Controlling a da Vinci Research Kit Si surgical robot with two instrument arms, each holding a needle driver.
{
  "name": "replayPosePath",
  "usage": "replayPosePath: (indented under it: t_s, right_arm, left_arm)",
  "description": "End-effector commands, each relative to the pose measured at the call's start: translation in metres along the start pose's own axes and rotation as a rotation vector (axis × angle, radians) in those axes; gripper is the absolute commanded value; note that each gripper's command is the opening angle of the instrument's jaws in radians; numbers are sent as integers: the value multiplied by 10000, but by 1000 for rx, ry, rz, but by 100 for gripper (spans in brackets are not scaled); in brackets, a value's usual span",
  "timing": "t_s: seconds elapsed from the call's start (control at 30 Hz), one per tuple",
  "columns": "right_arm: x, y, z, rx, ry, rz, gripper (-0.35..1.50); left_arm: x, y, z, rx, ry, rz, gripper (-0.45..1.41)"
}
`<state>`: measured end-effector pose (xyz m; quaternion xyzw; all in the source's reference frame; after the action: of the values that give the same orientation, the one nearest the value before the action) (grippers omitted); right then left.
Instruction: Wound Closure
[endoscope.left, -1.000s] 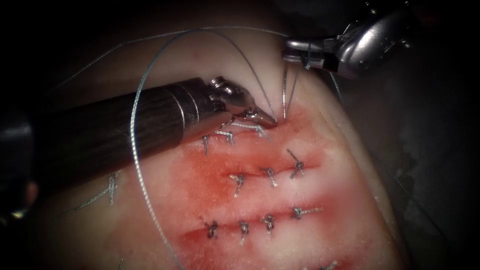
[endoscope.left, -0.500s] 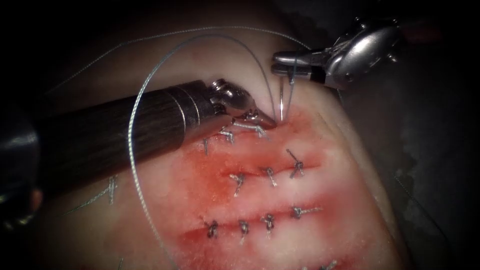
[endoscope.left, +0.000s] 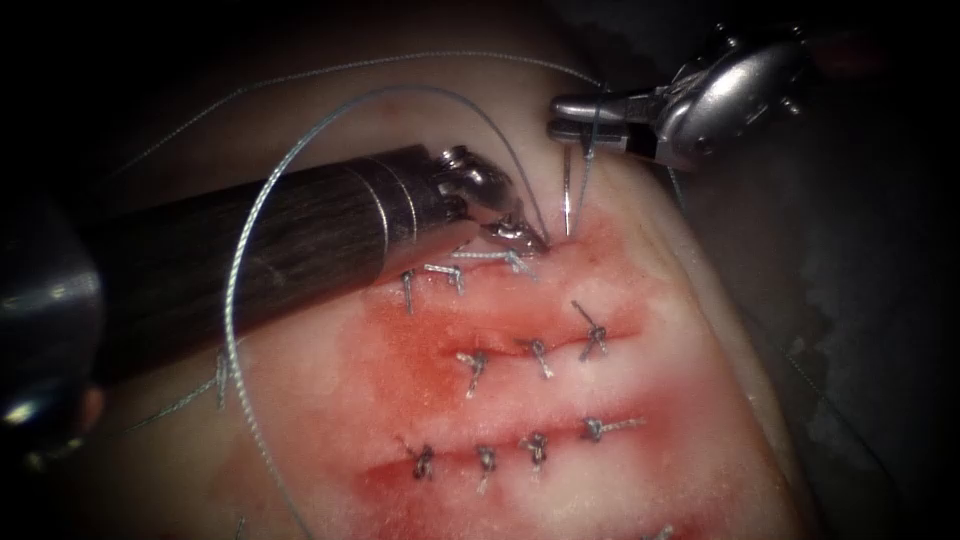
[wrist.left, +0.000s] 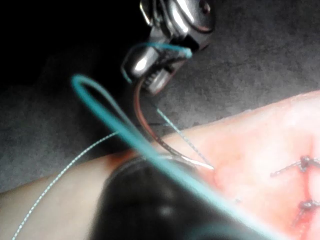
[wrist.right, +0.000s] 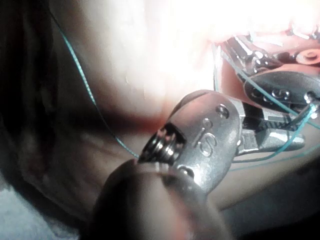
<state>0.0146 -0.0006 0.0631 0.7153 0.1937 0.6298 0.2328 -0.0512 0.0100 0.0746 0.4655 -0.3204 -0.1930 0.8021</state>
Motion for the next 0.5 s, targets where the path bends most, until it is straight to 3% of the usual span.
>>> replayPosePath:
  t_s: [0.03, 0.17, 0.5]
  right_arm:
    - [9, -5, 8, 2, -4, 2, -35]
    - [10, -4, 10, -5, -15, 19, -35]
    - [16, -8, 20, 1, -25, 20, -35]
  left_arm:
    - [-12, 7, -3, 6, 11, -12, -45]
    - [-20, 15, 2, 100, 33, -66, -45]
    - [-17, 21, -6, 93, 38, -47, -45]
